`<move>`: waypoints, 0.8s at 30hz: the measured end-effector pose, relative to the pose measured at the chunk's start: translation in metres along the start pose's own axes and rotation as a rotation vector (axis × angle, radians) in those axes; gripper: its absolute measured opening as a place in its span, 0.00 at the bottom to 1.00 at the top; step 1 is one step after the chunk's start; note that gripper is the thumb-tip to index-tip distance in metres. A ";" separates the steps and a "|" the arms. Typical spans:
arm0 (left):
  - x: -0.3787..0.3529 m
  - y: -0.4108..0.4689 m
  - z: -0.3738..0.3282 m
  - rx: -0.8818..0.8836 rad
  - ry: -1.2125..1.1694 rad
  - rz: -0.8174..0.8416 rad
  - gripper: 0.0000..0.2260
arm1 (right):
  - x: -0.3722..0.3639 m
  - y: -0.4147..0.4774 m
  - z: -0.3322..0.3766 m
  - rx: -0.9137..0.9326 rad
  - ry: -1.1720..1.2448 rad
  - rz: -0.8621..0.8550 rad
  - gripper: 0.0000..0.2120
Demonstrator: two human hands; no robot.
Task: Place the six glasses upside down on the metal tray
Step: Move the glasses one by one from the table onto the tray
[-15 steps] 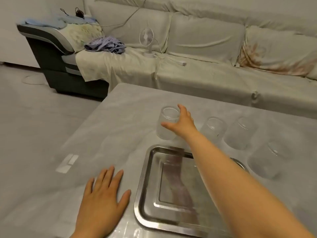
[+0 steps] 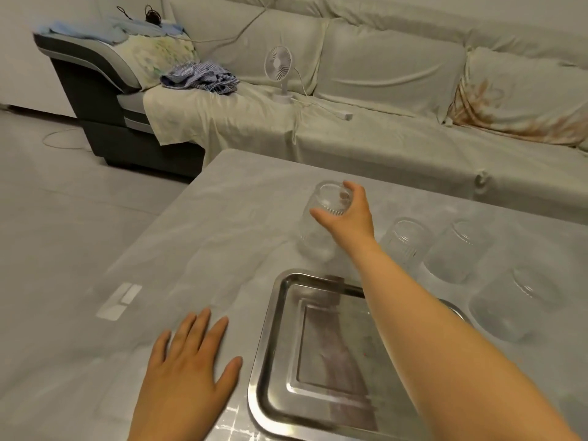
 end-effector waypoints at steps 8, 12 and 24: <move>0.000 -0.003 0.002 -0.022 -0.124 -0.054 0.26 | 0.025 -0.058 0.036 0.073 0.027 0.256 0.33; 0.000 -0.004 -0.012 -0.024 -0.292 -0.088 0.20 | 0.017 -0.091 0.020 0.073 -0.065 0.286 0.35; -0.007 -0.013 -0.035 -0.167 -0.283 -0.093 0.20 | 0.001 -0.105 -0.006 -0.009 -0.052 0.272 0.38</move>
Point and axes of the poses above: each hand's wrist, its own y-axis towards the middle knuckle, its own x-axis out of the back of the hand, z = x × y, the point moved 7 cm from there along y, towards the middle knuckle, and after that the axes turned 2 degrees about -y, right-handed, at the moved point
